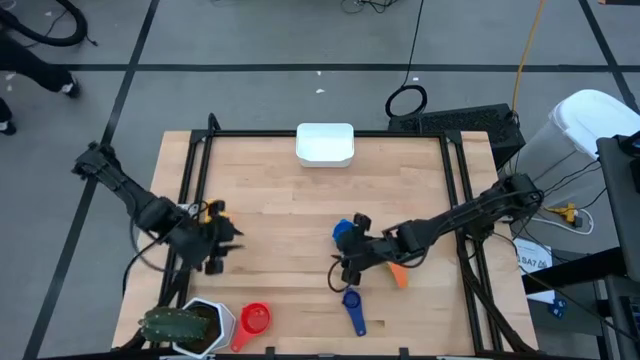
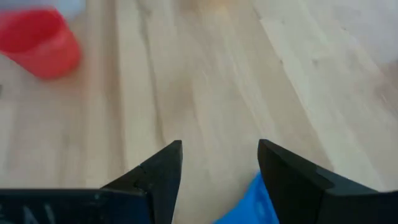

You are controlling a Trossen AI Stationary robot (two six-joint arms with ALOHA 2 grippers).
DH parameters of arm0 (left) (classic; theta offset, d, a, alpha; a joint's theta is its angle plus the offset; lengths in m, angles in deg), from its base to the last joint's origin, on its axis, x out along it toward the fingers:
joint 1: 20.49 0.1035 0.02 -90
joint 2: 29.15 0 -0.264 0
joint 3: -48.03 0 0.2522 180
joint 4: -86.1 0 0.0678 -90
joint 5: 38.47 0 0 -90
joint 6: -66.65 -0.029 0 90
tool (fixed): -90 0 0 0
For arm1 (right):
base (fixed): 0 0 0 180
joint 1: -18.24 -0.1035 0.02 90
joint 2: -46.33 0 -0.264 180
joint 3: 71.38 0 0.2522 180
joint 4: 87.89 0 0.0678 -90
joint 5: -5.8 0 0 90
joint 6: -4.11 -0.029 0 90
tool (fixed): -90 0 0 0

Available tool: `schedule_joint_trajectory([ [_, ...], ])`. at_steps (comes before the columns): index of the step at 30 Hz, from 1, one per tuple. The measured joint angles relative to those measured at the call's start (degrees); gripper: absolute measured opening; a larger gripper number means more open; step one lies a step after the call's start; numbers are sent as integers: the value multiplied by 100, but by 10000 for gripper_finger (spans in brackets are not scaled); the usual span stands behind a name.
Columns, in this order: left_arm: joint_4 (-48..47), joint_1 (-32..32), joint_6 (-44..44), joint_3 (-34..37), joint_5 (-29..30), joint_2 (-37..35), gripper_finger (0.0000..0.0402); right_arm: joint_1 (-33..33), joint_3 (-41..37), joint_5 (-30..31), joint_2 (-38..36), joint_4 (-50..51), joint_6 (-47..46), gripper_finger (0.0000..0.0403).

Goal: Nest measuring cups in basket
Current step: Stack the yellow measuring cup on top of the blue measuring cup

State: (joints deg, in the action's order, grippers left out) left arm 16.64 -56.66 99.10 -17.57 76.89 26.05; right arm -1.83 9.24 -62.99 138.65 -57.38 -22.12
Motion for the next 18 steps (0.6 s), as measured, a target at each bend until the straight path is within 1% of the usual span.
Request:
schedule_joint_trajectory([
  [2, -638, 234, 157, 1, -27, -3, 150, -104, 1, 0, -81, -153, -223, 200],
  [5, -1215, 526, 375, 1, -35, -9, 149, -331, -1, 85, -205, -404, -575, 200],
  [8, -1627, 741, 405, 0, -112, -9, 149, -614, 1, 561, -319, -585, -786, 200],
  [11, -1945, 930, 208, 1, -160, -7, 149, -881, 1, 1084, -375, -577, -940, 200],
  [12, -2054, 988, 81, 1, -256, -7, 149, -960, 1, 1253, -375, -573, -980, 200],
  [14, -2256, 1105, -209, 1, -632, -7, 149, -1088, 0, 1503, -372, -539, -1066, 200],
  [16, -2450, 1212, -401, 1, -1060, -7, 149, -1157, 0, 1622, -371, -533, -1151, 200],
  [18, -2674, 1273, -546, 1, -1348, -7, 149, -1184, -1, 1638, -371, -535, -1189, 200],
])
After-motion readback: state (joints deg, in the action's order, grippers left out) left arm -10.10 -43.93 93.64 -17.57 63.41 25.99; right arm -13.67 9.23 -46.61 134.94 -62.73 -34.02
